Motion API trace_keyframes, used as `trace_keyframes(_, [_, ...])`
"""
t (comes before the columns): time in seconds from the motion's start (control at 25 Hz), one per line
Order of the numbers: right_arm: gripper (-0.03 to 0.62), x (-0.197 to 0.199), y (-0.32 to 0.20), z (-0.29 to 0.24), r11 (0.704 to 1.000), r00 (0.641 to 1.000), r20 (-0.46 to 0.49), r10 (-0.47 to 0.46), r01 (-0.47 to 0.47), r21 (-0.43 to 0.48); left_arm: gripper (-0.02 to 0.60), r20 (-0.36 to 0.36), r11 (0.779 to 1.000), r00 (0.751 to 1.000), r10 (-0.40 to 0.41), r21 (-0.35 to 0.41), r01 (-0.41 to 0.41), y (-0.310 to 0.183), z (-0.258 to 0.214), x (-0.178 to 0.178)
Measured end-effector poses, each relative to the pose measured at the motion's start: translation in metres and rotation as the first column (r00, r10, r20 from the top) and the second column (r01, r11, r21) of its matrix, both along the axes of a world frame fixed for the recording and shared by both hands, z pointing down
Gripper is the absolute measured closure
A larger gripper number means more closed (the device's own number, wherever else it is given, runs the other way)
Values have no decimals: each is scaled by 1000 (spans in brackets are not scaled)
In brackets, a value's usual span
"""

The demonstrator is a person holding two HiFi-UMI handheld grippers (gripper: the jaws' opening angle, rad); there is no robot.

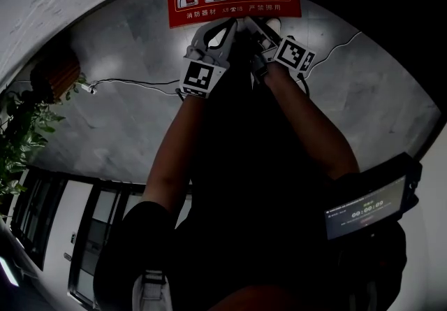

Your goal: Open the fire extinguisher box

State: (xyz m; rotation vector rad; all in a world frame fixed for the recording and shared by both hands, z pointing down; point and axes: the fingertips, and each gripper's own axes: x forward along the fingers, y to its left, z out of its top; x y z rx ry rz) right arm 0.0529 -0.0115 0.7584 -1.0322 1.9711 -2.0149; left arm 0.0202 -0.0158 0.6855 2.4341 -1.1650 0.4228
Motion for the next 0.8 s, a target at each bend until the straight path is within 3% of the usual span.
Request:
trace_keyframes(0.24, [516, -6, -25, -42, 989, 1000, 8, -17, 16, 147, 578, 47, 998, 998, -30, 61, 27, -6, -6, -16])
trace_keyframes(0.48, [538, -14, -95, -83, 950, 998, 59, -28, 9, 311, 578, 8, 993, 996, -92, 69, 91, -30, -14, -24])
trace_keyframes(0.8, [531, -53, -151, -111, 915, 998, 60, -9, -16, 404, 578, -5, 991, 994, -112, 71, 113, -34, -23, -67])
